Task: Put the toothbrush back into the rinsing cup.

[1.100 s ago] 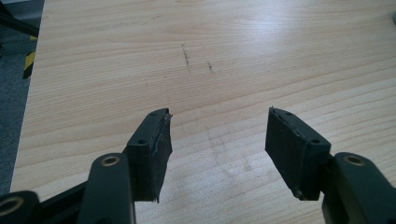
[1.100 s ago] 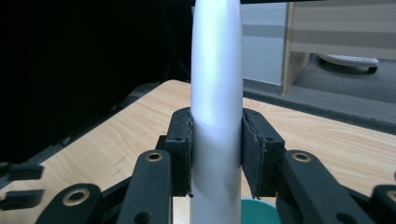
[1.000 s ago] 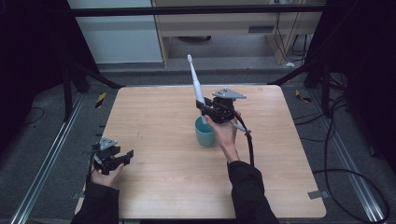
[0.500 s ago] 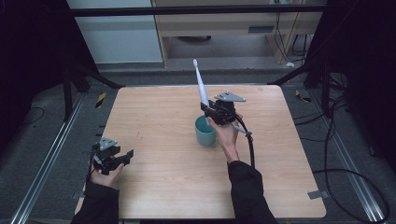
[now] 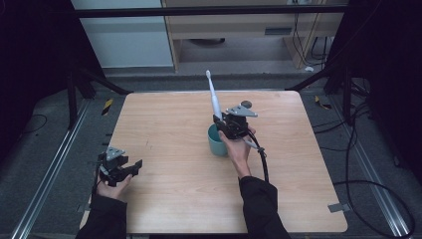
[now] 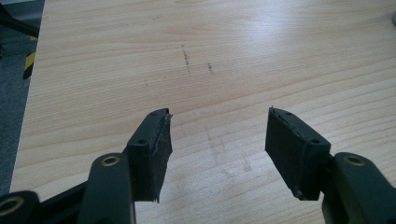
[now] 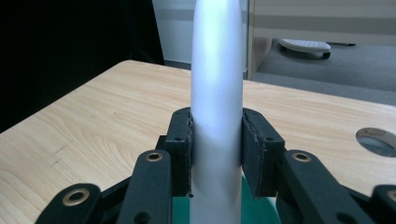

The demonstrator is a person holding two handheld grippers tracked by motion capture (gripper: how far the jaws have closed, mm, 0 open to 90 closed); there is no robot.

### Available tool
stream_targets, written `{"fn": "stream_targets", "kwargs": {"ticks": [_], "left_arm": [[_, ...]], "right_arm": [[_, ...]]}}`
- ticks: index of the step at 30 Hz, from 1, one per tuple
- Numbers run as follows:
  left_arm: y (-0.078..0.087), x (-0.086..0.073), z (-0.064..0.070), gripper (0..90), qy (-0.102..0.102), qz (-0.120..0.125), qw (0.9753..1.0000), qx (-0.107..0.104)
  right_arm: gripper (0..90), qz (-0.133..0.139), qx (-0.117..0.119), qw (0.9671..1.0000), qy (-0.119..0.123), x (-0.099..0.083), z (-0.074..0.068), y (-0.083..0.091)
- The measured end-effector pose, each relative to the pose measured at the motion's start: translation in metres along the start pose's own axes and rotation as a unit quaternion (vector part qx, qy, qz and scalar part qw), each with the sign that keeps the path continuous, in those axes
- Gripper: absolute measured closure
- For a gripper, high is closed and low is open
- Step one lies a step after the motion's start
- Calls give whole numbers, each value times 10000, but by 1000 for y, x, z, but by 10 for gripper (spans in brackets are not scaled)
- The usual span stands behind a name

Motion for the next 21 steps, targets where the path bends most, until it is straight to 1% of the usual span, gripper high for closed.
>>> {"fn": "stream_targets", "kwargs": {"ticks": [3, 9, 10, 12, 16, 18, 19, 20, 21], "left_arm": [[0, 0, 0, 400, -12, -9, 10000, -4], [0, 0, 1, 400, -18, -15, 10000, -3], [0, 0, 1, 400, -17, -14, 10000, -3], [0, 0, 1, 400, -17, -16, 10000, -1], [0, 0, 1, 400, -15, -18, 10000, -2], [0, 0, 1, 400, -17, -20, 10000, -4], [0, 0, 1, 400, -17, -16, 10000, -6], [0, 0, 1, 400, -17, -16, 10000, -6], [0, 0, 1, 400, -14, -15, 10000, -6]], "right_arm": [[661, -84, -16, 10000, -7, -8, -2, -3], [660, -155, -74, 9998, 41, -19, -3, -4], [660, -216, -84, 9997, 68, -21, -4, -5], [660, -252, -131, 9995, 133, -23, -3, -5], [658, -340, -144, 9992, 132, -25, -4, -6], [658, -424, -150, 9989, 122, -27, -5, -7], [658, -483, -158, 9986, 154, -29, -6, -8], [658, -483, -158, 9986, 154, -29, -6, -8], [657, -559, -183, 9981, 191, -31, -6, -9]]}}
Point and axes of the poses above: each handheld gripper's, and its own axes: y roughly backward along the jaws, x roughly out of its top, z roughly to its right, the point moved 6 cm from there along -y, roughly forward along the jaws, and after that the axes turned 3 degrees about -y, right-handed, at the moved point
